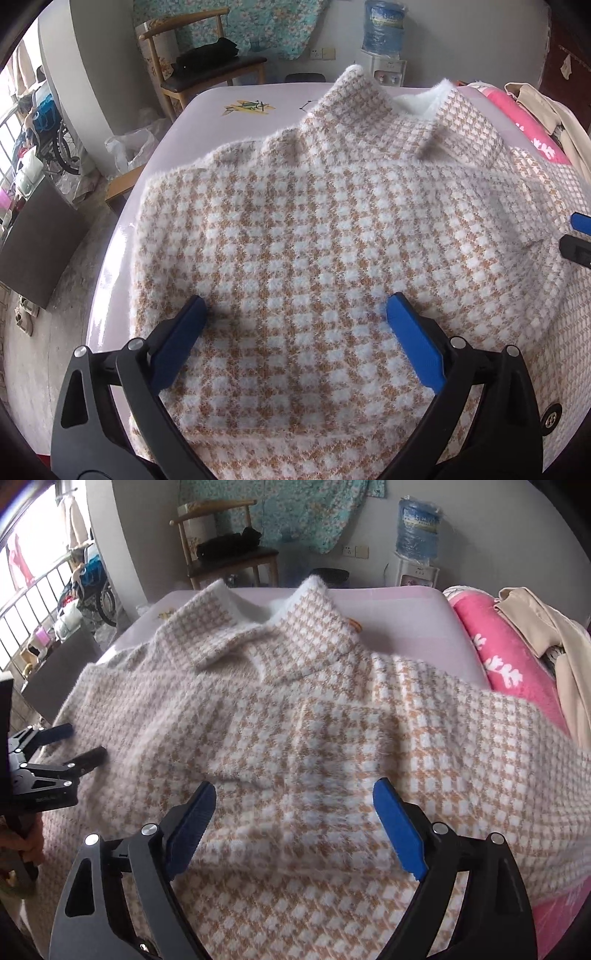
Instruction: Fold large clothes
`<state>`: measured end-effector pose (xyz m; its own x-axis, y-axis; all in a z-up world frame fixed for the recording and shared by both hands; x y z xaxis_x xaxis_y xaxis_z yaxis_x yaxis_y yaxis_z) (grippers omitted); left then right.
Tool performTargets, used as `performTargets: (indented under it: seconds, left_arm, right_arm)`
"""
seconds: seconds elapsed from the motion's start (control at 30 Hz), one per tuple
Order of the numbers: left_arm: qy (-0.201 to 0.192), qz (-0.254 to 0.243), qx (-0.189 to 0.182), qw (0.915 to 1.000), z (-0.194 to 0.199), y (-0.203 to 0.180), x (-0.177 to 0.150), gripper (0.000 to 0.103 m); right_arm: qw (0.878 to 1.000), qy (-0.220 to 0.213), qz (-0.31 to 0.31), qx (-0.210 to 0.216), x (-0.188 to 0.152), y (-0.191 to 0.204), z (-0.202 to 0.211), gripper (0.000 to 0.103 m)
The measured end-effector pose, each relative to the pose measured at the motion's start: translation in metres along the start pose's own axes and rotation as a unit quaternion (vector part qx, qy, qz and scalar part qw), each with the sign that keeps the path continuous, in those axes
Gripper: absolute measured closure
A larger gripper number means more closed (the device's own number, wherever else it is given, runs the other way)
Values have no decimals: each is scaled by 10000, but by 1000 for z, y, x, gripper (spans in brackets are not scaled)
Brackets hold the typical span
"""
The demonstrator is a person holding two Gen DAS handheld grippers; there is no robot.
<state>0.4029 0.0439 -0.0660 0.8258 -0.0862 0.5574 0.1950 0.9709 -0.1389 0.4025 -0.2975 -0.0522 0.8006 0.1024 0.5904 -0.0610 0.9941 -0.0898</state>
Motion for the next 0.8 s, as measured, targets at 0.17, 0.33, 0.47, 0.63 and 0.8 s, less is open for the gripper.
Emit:
performTargets:
  seconds: [0.17,0.33,0.47,0.63,0.8]
  left_arm:
    - [50,45,21,10000,0,0,-1,8]
    - [39,31,17,10000,-1,-1,1,8]
    - [49,34,16,10000,-1,-1,0,8]
    - [23,16,18,10000,-1,-1,0,8]
    - [55,33,20,10000,-1,-1,1,8]
  right_arm:
    - [9983,-4,-446,-372,-7,-68,28,18]
    - [9846,167,-1415,-1013,-20,-178,48,18]
    - [9575,321,-2528,-1353,-39,-276,60,19]
    - [9043,568,-3943,-1535,-76,-379,60,19]
    - [8588,654,-4850,-1517,-107,-433,53,26]
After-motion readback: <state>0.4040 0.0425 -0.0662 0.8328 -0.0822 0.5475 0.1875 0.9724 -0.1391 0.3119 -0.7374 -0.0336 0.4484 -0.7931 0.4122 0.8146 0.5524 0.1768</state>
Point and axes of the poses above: each gripper's, at about its wrist camera, not at the fingertips, and z roughly against the way its jaws point, y to its left, x to its top, the point moved 2 cm from there along -z, roughly the way its jaws point, and after that the axes turned 13 degrees about -x, right-handed, at the moved point
